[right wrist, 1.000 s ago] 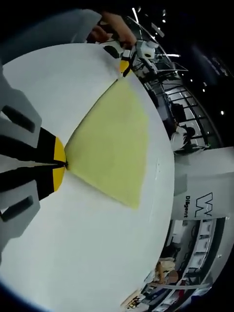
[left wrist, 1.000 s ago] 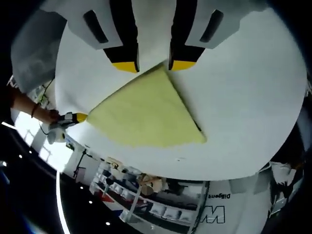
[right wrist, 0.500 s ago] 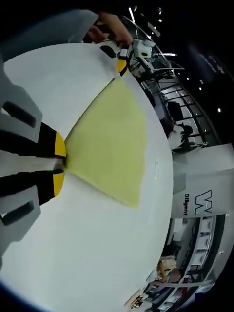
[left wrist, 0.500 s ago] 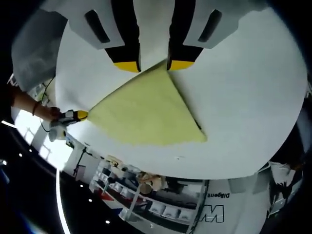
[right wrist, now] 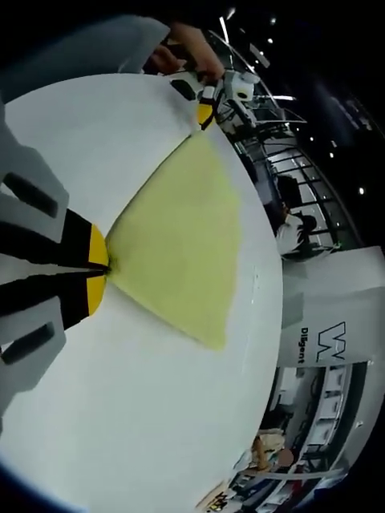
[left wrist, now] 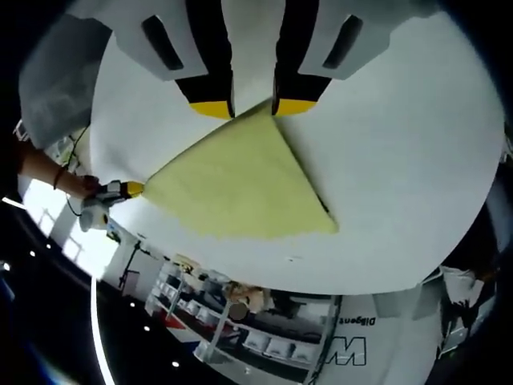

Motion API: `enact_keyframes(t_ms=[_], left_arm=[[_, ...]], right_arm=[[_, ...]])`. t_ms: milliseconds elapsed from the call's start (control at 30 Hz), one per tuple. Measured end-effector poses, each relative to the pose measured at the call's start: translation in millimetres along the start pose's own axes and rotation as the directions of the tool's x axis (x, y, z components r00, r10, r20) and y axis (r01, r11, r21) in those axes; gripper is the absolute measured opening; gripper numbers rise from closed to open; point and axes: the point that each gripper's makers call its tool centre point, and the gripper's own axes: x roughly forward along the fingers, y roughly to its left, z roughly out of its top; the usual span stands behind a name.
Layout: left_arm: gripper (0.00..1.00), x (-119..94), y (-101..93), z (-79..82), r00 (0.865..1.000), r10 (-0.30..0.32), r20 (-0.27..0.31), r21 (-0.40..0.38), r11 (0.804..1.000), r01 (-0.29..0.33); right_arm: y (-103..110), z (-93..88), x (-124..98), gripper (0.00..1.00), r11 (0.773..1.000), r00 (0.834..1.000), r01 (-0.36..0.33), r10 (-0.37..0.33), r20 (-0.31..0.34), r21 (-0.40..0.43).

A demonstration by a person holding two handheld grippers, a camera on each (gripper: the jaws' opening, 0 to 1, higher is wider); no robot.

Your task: Fold the garment on the visible template until the final outline fits inside the template.

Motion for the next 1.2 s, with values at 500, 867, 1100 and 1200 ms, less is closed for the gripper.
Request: enact_keyframes(t_ms=[500,867,1100,1200], left_arm=[[0.15,-2,5.8,-1.2,1.000,0.018,-0.006,0.001,1.000,-0.018],[0.16,-2,8.2,-2.2,1.000,0.029,-0.009,0.000,1.000,-0.029],[0.25,-6,11.1,-0.6,0.999,0.044,0.000,-0.021,0.999,-0.044],[0.28,-6,11.3,0.6,0.999,0.047,0.005,-0.041,0.998,-0.047]], right_arm=[[-3,-6.3,-8,0.00,0.986,0.995,0.027,-0.042,-0.088,-0.167],[-7,-13.5,-6,0.00,0.980,0.990,0.037,-0.063,-0.125,-0.196],[-2,-3.2,-14,0.12,0.997,0.995,0.057,-0.053,-0.079,0.053],[-2,6.2,-16,0.23,0.992,0.997,0.067,-0.063,-0.041,0.106]])
